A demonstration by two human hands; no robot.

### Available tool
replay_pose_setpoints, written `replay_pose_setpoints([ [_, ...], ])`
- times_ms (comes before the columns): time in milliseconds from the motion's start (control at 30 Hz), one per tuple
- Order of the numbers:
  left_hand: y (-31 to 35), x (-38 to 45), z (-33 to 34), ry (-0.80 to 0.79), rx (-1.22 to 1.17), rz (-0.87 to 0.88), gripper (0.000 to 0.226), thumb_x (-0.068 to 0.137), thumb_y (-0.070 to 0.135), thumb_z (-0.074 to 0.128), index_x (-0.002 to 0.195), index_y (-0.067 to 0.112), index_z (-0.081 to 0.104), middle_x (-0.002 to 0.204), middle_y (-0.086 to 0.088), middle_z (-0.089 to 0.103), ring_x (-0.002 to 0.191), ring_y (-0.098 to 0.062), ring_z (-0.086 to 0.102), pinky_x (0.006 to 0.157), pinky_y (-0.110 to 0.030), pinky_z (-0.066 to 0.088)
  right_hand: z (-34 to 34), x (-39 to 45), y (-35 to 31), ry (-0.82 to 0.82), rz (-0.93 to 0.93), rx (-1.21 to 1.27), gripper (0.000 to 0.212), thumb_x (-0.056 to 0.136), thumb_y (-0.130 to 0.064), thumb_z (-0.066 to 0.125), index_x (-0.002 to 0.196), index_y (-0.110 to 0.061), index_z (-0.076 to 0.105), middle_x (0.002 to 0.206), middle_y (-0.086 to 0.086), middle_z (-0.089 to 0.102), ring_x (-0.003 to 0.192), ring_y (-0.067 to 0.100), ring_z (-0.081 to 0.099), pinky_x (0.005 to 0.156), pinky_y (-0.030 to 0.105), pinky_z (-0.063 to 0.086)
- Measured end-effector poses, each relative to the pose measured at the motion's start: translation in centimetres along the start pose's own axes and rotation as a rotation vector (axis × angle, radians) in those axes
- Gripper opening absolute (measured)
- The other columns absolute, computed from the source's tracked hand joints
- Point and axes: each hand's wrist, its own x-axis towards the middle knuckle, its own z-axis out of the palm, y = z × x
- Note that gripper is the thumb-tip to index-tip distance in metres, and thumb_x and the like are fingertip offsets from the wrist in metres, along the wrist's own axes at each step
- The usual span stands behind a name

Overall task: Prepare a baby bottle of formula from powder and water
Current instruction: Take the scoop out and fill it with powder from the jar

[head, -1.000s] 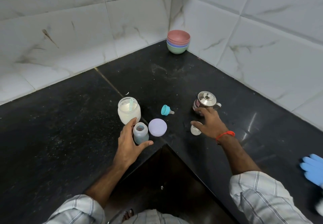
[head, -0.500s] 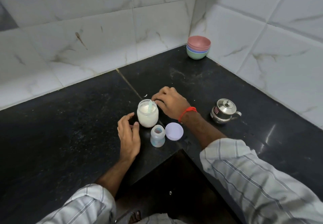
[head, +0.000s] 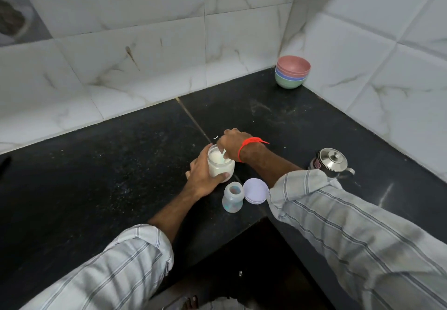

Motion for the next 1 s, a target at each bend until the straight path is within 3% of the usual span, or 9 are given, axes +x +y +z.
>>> replay_pose_setpoints([
  [167, 0.1, -0.1, -0.3, -0.002, 0.026, 0.013, 0.088, 0.062, 0.052, 0.076, 0.137, 0.056, 0.031, 0.14, 0.017, 0.052, 0.134, -0.021, 0.044, 0.109, -0.051, 0.037, -0.4, -0.5, 0.7, 0.103, 0.022, 0.145, 0.02, 0.096, -0.023, 0.065, 0.111, -0.013, 0.07, 0.124, 0.014, 0.052, 0.118, 0.033, 0.053, 0.095, 0.048, 0.051],
  [300, 0.3, -0.3, -0.2, -0.008, -0.015, 0.031, 0.089, 0.056, 0.061, 0.072, 0.133, 0.062, 0.028, 0.141, 0.018, 0.052, 0.134, -0.019, 0.047, 0.109, -0.053, 0.039, 0.1, -1.2, 0.5, 0.269, -0.033, -0.086, 0.018, 0.097, -0.023, 0.061, 0.109, -0.013, 0.07, 0.129, 0.01, 0.046, 0.125, 0.031, 0.041, 0.097, 0.055, 0.048],
  [400, 0.5, -0.5, 0.1, 0.004, -0.026, 0.017, 0.087, 0.054, 0.064, 0.07, 0.128, 0.065, 0.025, 0.14, 0.018, 0.052, 0.132, -0.019, 0.048, 0.109, -0.054, 0.038, 1.1, -1.0, 0.1, 0.167, -0.006, -0.195, 0.033, 0.092, -0.029, 0.071, 0.12, -0.013, 0.069, 0.146, 0.008, 0.038, 0.144, 0.033, 0.024, 0.108, 0.073, 0.032],
  [533, 0.4, -0.5, 0.2, 0.007, -0.047, 0.046, 0.085, 0.062, 0.054, 0.079, 0.133, 0.059, 0.033, 0.138, 0.017, 0.053, 0.13, -0.016, 0.048, 0.109, -0.049, 0.04, 1.4, -0.6, -0.3, 0.053, 0.101, 0.008, 0.043, 0.088, -0.029, 0.074, 0.126, -0.011, 0.065, 0.15, 0.004, 0.04, 0.149, 0.033, 0.017, 0.112, 0.08, 0.015],
  [633, 0.4, -0.5, 0.1, 0.017, -0.038, 0.046, 0.085, 0.069, 0.039, 0.085, 0.138, 0.049, 0.038, 0.137, 0.016, 0.054, 0.127, -0.011, 0.047, 0.104, -0.036, 0.038, 1.5, 0.0, 0.3, 0.007, 0.232, 0.247, 0.045, 0.084, -0.036, 0.077, 0.12, -0.009, 0.069, 0.143, 0.004, 0.05, 0.146, 0.034, 0.026, 0.114, 0.074, 0.016],
  [700, 0.4, -0.4, 0.0, 0.014, -0.014, 0.035, 0.085, 0.071, 0.036, 0.086, 0.14, 0.046, 0.038, 0.137, 0.016, 0.054, 0.128, -0.012, 0.046, 0.101, -0.031, 0.032, 1.6, 0.0, 1.1, 0.037, 0.289, 0.34, 0.046, 0.081, -0.044, 0.077, 0.111, -0.01, 0.073, 0.129, 0.007, 0.062, 0.134, 0.034, 0.046, 0.112, 0.061, 0.036],
  [800, 0.3, -0.5, 0.0, 0.009, -0.018, 0.03, 0.087, 0.065, 0.046, 0.083, 0.137, 0.052, 0.036, 0.137, 0.017, 0.053, 0.131, -0.017, 0.047, 0.109, -0.042, 0.038, 1.7, -0.6, 2.2, 0.126, 0.373, 0.65, 0.033, 0.081, -0.033, 0.081, 0.1, -0.007, 0.078, 0.107, 0.01, 0.075, 0.107, 0.028, 0.066, 0.09, 0.034, 0.052],
  [900, 0.0, -0.4, 0.4, 0.01, -0.024, 0.02, 0.087, 0.061, 0.053, 0.079, 0.135, 0.058, 0.034, 0.137, 0.019, 0.051, 0.131, -0.018, 0.047, 0.109, -0.052, 0.041, 1.6, -1.8, 2.9, 0.202, 0.426, 0.856, 0.031, 0.079, -0.024, 0.084, 0.099, 0.0, 0.078, 0.105, 0.014, 0.076, 0.103, 0.029, 0.069, 0.094, 0.039, 0.055],
  [1000, 0.1, -0.5, 0.4, 0.022, -0.013, 0.026, 0.084, 0.064, 0.049, 0.081, 0.131, 0.063, 0.033, 0.137, 0.02, 0.05, 0.131, -0.018, 0.046, 0.109, -0.051, 0.041, 2.0, -2.6, 2.9, 0.237, 0.46, 0.993, 0.018, 0.078, -0.019, 0.086, 0.084, -0.004, 0.078, 0.096, 0.012, 0.076, 0.099, 0.026, 0.069, 0.09, 0.037, 0.055],
])
